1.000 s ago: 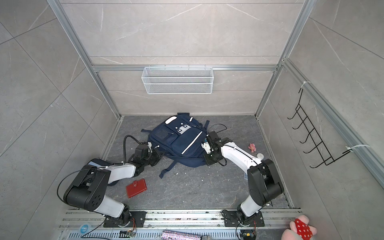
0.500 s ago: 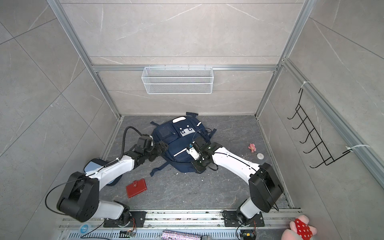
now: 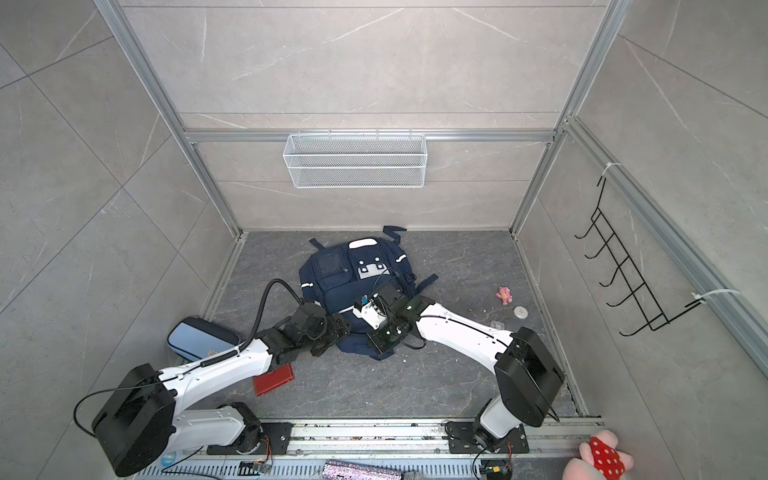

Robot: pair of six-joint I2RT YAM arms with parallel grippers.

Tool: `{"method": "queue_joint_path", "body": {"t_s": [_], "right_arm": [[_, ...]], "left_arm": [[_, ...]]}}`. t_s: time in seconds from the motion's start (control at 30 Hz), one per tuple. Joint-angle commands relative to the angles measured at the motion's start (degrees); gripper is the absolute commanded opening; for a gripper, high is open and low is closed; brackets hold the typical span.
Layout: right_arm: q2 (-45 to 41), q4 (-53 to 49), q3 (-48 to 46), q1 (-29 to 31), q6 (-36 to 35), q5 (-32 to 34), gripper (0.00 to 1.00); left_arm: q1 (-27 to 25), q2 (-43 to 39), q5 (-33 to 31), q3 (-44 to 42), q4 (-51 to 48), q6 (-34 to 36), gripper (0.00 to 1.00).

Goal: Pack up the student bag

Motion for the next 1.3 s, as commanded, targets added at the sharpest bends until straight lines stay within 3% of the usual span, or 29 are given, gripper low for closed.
{"method": "queue_joint_path", "body": {"t_s": [0.0, 0.17, 0.2, 0.3, 0.57, 0.87, 1.0, 1.03, 1.13, 1.2, 1.27], "right_arm": [[-0.25, 3.05, -0.47, 1.20, 1.15, -3.75, 0.00], [0.42, 1.29, -0.71, 1.26, 1.50, -0.56, 0.00], [0.67, 0.15, -0.58, 1.13, 1.70, 0.86, 0.00], [1.27, -2.84, -0.28, 0.49, 1.87, 4.70, 0.00], [0.65, -8.88, 0.12, -8.32, 5.49, 10.30, 0.00], [1.84, -12.76, 0.61, -16.02, 6.12, 14.82, 0.00], [2.76, -10.34, 0.94, -15.94, 4.68, 11.34, 0.00], [2.56, -9.26, 0.89, -15.65, 4.50, 9.99, 0.00], [1.81, -5.50, 1.08, -14.55, 3.66, 6.62, 0.00], [1.68, -3.29, 1.74, -14.16, 3.34, 4.65, 0.00], [1.61, -1.11, 2.56, -13.55, 3.08, 2.34, 0.00]], "left_arm": [[-0.60, 2.68, -2.04, 0.32, 9.55, -4.68, 0.69], [-0.65, 3.08, -3.96, -1.49, 12.60, -6.71, 0.07], [-0.40, 2.43, -5.07, -2.28, 12.27, -7.01, 0.00], [2.81, 1.05, -5.84, -4.81, 12.43, -6.53, 0.00], [18.44, 3.10, 1.48, -4.77, 13.55, 2.45, 0.00], [27.42, 16.36, 5.27, 8.87, 11.18, 15.68, 0.00], [28.13, 21.31, 7.88, 16.46, 8.52, 17.89, 0.00], [27.44, 21.81, 8.12, 18.02, 7.44, 18.51, 0.06], [23.38, 21.54, 7.69, 22.82, 0.71, 21.42, 0.58], [20.64, 19.00, 7.65, 22.79, -2.82, 20.56, 0.85], [17.73, 15.42, 6.39, 20.75, -5.73, 18.82, 0.99]]}}
